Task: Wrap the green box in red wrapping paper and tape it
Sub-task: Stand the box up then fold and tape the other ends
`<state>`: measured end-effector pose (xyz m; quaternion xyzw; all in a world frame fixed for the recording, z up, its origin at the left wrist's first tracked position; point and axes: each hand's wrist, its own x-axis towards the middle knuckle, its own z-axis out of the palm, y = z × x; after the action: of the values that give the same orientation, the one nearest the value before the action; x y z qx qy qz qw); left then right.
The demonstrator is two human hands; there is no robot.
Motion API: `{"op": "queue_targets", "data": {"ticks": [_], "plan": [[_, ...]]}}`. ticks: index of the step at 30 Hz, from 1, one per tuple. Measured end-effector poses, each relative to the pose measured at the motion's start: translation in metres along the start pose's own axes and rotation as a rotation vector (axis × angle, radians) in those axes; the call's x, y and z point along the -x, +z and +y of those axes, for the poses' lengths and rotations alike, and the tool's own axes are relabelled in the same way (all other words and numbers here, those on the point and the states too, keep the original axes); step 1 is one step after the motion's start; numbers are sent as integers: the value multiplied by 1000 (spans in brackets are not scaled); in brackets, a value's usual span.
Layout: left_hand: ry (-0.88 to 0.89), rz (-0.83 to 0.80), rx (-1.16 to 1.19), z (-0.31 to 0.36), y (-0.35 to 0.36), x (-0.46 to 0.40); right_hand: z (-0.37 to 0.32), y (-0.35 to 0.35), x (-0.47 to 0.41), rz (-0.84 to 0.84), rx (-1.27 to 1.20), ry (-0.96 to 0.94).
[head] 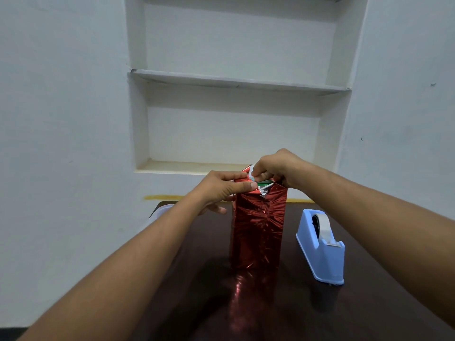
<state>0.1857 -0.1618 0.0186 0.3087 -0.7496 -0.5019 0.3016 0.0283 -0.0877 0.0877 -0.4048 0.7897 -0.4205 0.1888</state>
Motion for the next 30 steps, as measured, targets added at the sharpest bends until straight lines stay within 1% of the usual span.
{"op": "queue_targets", "data": {"ticks": [4,10,13,16,18,20,22,24,26,28,30], "plan": [[6,-3,-3,0,0,-1,4,-1,-1,59,84,-64],[6,-23,-20,2,0,-2,-2,1,1,154,347,-111],[2,-24,-22,1,-1,-3,-7,1,1,171,449,-135],[-6,-30,-15,-1,-2,-5,-10,-2,0,163,466,-149],[-3,-37,-19,0,-2,-6,-7,-1,-4,164,426,-116],[-2,-36,-19,0,-2,-6,0,3,-8,168,378,-122],[-3,-34,-18,-1,-3,-6,8,5,-10,161,222,-121],[-3,-29,-14,-2,-3,-6,14,4,-7,32,-74,-46],[-2,-26,-12,-3,-4,-5,16,4,-2,-110,-257,7],[-2,-27,-12,-2,-4,-5,18,6,-2,-136,-302,-1],[0,-30,-20,-1,-2,-5,19,10,-5,-79,-292,-16]]}}
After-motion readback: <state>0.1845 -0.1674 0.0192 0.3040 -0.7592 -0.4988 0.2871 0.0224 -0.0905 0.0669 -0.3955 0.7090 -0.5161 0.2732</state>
